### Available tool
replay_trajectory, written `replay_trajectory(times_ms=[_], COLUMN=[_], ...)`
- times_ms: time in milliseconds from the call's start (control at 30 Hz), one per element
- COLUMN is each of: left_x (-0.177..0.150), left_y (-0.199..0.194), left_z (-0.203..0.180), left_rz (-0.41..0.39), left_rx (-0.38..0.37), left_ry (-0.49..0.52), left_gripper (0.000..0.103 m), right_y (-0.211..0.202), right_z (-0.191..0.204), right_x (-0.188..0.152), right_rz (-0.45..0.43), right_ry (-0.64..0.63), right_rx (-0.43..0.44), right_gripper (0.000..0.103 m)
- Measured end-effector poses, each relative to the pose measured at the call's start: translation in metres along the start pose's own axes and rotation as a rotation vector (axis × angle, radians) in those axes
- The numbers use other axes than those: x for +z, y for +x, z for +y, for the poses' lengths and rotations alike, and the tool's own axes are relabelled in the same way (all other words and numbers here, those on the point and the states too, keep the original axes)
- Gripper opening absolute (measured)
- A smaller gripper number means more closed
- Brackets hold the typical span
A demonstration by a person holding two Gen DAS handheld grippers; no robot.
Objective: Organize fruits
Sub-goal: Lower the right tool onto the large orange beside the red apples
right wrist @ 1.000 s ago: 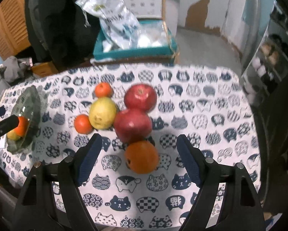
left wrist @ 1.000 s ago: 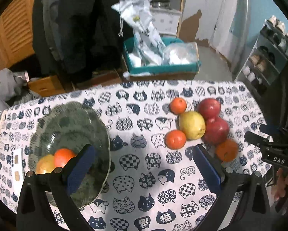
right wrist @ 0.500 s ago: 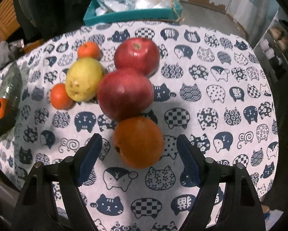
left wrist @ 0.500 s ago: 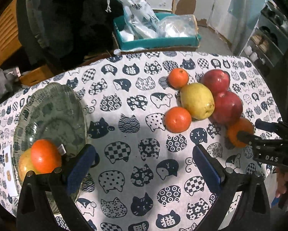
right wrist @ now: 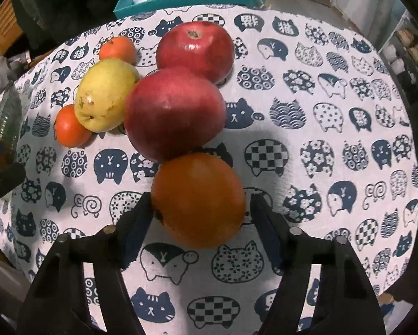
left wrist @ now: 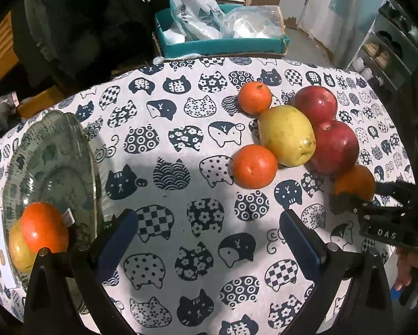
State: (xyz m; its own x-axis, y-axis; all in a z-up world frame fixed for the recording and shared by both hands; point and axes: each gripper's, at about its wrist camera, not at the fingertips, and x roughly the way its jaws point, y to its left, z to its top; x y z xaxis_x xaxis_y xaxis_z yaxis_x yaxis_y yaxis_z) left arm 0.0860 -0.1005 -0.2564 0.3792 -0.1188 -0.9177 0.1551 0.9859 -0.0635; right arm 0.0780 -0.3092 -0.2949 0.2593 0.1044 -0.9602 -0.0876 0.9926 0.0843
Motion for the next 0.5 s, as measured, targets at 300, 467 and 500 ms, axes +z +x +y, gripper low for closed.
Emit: replay_trajectory(times_ms=[300, 467, 500], left_x=[0.015, 0.021, 0.022], left_y=[0.016, 0.027, 0.028], left_z=[-0.008, -0.017, -0.018], left_rz=[0.007, 0.017, 0.018], left_rx=[-0.029, -0.050, -0.051], left_ry=[0.010, 0.018, 0.021], left_gripper=[0.102, 0.102, 0.102], right_y=[0.002, -0.011, -0.013], right_z=[-0.003, -0.020, -0.024], right_x=[-0.004, -0.004, -0.003], right_rz=[-0.015, -0.039, -0.045], right_ry=[-0.003, 0.051, 0.062], right_rx=[-0.005, -0.024, -0.026], right_gripper=[0.061, 0.060, 0.060])
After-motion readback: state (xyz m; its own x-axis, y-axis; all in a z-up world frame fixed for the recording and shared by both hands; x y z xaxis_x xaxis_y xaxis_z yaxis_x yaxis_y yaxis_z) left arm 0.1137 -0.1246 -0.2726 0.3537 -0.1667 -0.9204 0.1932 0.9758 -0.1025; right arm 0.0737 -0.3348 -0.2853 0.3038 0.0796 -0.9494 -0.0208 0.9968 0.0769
